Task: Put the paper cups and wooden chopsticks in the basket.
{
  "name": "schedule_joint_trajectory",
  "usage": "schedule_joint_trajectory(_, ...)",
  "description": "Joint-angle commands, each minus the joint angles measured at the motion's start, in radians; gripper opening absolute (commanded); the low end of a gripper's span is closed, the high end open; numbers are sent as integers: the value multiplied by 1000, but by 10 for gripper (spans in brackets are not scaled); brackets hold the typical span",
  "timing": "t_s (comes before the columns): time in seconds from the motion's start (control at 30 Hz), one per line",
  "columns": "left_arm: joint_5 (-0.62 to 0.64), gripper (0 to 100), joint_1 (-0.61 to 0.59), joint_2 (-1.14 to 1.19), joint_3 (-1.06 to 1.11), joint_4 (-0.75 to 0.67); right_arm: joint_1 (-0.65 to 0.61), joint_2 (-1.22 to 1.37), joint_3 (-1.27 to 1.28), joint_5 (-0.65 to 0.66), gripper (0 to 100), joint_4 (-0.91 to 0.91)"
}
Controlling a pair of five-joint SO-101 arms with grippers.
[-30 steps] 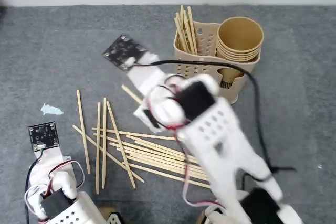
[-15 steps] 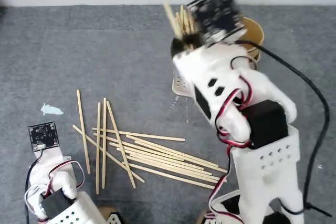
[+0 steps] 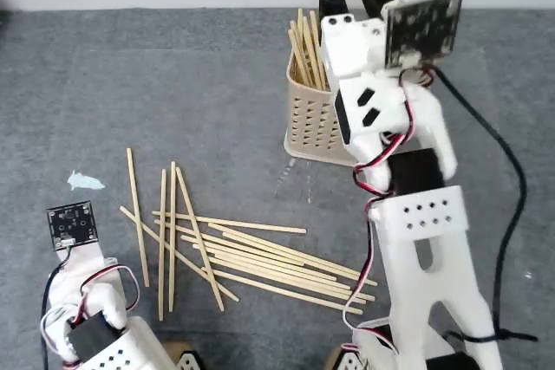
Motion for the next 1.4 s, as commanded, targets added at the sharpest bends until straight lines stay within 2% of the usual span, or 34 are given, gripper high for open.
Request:
schedule_joint_trajectory(0.0, 8, 15, 2, -15, -5, -21, 13, -24, 129, -11, 8, -266)
schedule_joint_trajectory(0.17, 8, 15, 2, -15, -5, -21, 15, 24, 275, -8, 8, -481)
schedule_joint_trajectory(0.3, 8, 15, 2, -15, -5, -21, 24, 70, 351, -9, 8, -524)
schedule_joint_trajectory(0.4, 8, 15, 2, -15, -5, -21, 24, 74, 362, -8, 17, -483)
schedule_joint_trajectory(0.53, 8, 15, 2, -15, -5, -21, 25, 74, 305, -5, 159, -285)
schedule_joint_trajectory(0.6, 8, 15, 2, -15, -5, -21, 30, 70, 262, -18, 191, -189)
schedule_joint_trajectory(0.83, 8, 15, 2, -15, -5, -21, 12, -61, 103, -18, 154, 209)
schedule_joint_trajectory(0.93, 8, 15, 2, -15, -5, -21, -36, -105, 35, -14, 154, 453)
schedule_joint_trajectory(1.1, 8, 15, 2, -15, -5, -21, -142, -122, -20, 78, 151, 809)
schedule_joint_trajectory(1.23, 8, 15, 2, -15, -5, -21, -254, -117, 2, 129, 151, 992)
schedule_joint_trajectory(1.37, 8, 15, 2, -15, -5, -21, -360, -81, 51, 153, 151, 1099)
